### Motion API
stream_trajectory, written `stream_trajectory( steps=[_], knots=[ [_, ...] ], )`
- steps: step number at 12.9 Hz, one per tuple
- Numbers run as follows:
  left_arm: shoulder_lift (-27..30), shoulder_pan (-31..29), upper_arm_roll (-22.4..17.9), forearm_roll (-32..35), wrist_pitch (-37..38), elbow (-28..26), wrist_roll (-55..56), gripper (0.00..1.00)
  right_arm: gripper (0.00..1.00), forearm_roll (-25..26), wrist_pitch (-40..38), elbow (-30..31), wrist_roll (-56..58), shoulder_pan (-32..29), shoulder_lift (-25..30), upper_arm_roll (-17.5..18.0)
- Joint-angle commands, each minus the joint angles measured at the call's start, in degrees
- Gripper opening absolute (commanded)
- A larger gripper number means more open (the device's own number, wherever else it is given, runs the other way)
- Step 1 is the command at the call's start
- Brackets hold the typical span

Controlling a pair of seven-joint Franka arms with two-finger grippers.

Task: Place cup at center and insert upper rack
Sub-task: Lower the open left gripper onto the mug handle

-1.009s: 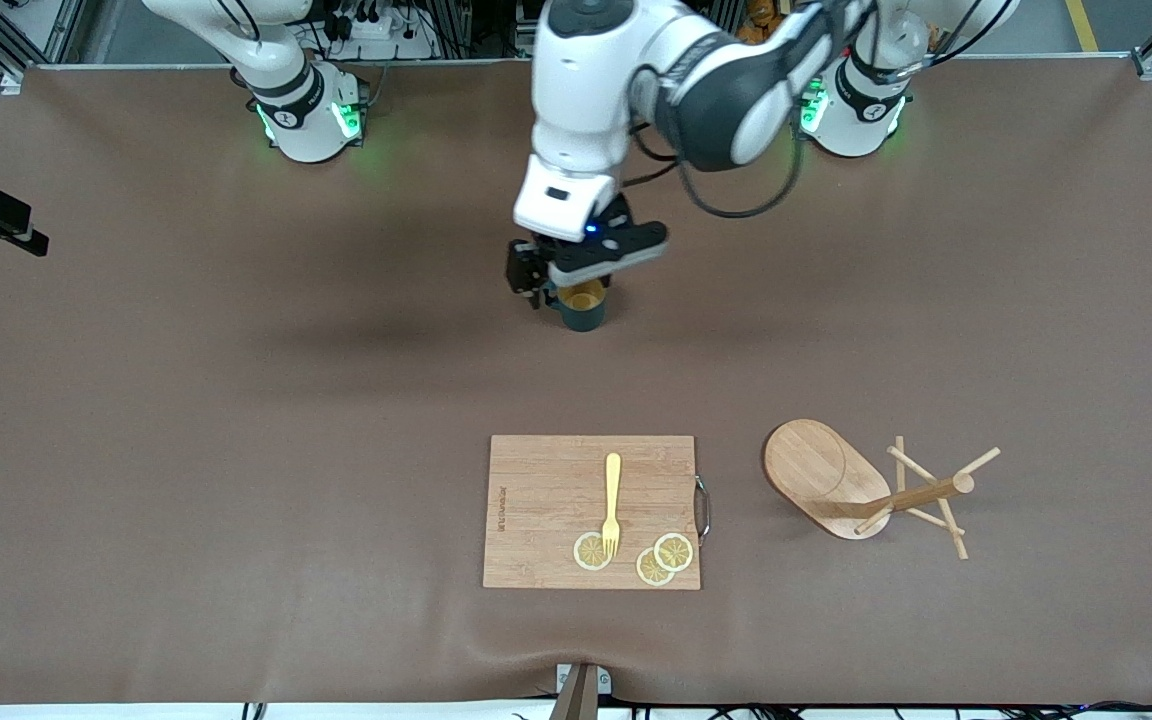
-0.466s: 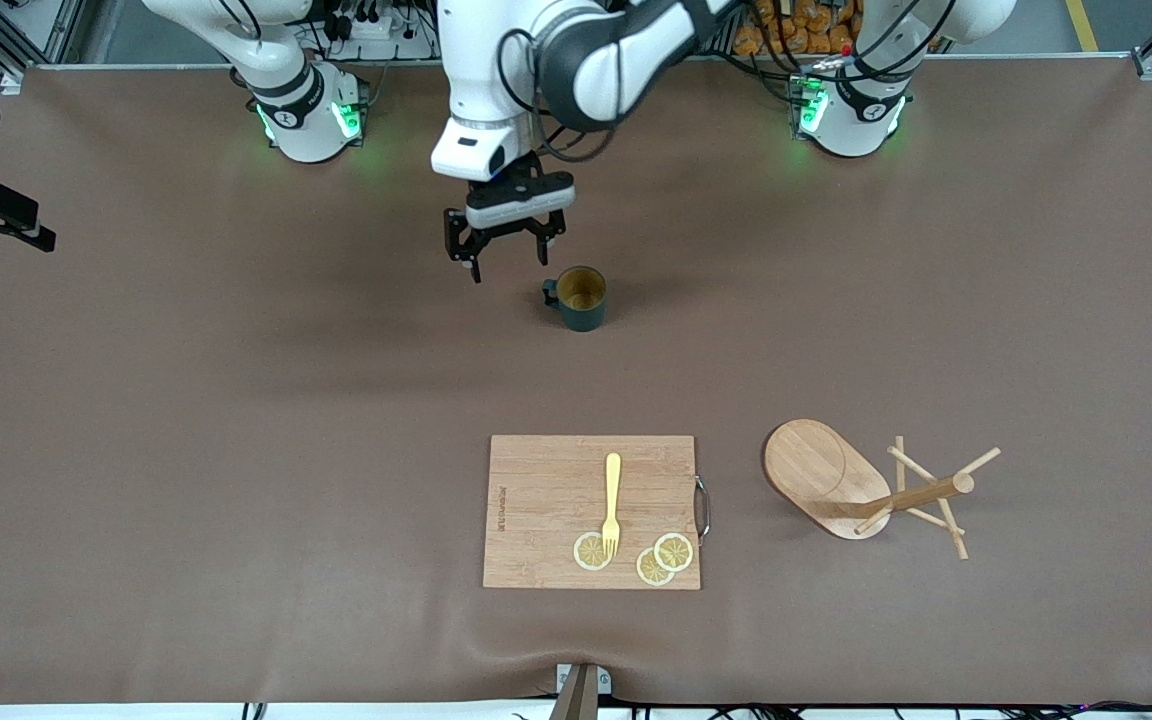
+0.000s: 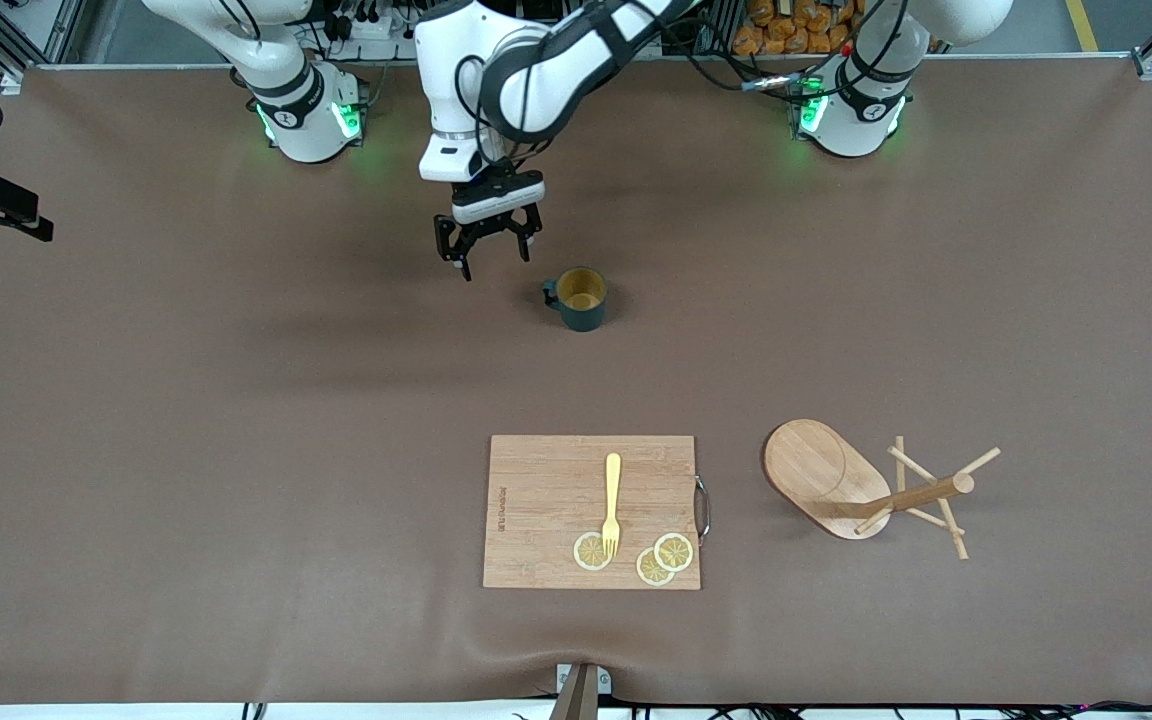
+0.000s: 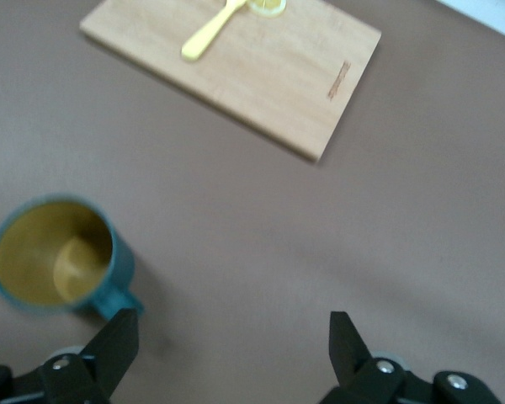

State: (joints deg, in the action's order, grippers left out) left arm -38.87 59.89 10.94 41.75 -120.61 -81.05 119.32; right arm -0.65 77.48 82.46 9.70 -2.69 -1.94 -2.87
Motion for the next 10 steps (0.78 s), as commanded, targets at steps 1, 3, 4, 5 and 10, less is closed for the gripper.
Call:
stream_trajectory(
  steps=[1,3,4,5,10],
  knots=[
    [-2.1,2.2,-0.5,1.7,0.1,1.4,5.6,1.00,1.00,0.2,0.0,1.7,0.2,0.1,1.5,0.2],
    [-3.9,4.0,-0.8,1.8,0.8,1.3,9.3,1.00,1.00,0.2,0.0,1.4,0.2,0.4,1.3,0.4],
    [-4.8,4.4,-1.1,1.8,1.3,1.2,11.9,1.00,1.00,0.2,0.0,1.3,0.2,0.5,1.2,0.5],
    [-5.6,4.5,-1.0,1.8,1.5,1.3,14.0,1.00,1.00,0.1,0.0,1.2,0.2,0.5,1.1,0.7],
    [-6.7,4.0,-1.1,-4.0,4.9,1.5,20.5,1.00,1.00,-4.2,0.0,1.2,0.9,0.4,0.4,0.7]
  ],
)
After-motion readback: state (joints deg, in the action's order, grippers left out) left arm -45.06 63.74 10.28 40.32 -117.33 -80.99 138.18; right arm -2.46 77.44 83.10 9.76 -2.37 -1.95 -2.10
